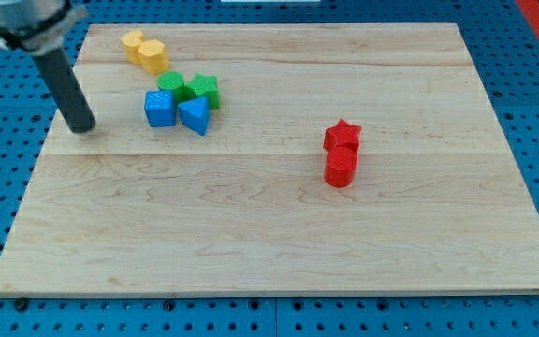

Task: Push the yellow hexagon into the red blocks

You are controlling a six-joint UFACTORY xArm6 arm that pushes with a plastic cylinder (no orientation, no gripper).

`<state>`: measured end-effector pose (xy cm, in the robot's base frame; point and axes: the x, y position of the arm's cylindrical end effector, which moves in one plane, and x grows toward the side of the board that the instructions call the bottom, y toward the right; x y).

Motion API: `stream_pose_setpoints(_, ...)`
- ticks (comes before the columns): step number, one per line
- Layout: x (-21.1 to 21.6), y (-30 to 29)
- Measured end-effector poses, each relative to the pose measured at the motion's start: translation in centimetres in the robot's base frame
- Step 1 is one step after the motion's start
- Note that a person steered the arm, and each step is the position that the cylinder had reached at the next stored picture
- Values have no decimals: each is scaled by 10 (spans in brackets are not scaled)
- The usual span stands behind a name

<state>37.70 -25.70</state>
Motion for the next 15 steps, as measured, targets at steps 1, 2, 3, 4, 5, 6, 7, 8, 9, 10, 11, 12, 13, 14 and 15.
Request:
stream_pose_setpoints(1,-62,-26)
stream_pose_setpoints(2,-130,19)
stream_pose_setpoints(3,-157,33)
stream_pose_setpoints(4,-140,60)
stream_pose_setpoints(5,-104,92)
stream_pose_setpoints(6,-91,152)
stream_pose_setpoints(7,-72,183)
stream_pose_setpoints(8,-60,235)
stream_pose_setpoints(9,-45,280)
stream_pose_setpoints(10,-23,297)
stream_pose_setpoints(11,-30,290)
stream_pose_setpoints(12,-11,292)
stream_pose_setpoints(13,-61,291)
stream_pose_setpoints(14,-66,236)
stream_pose_setpoints(15,-27,268)
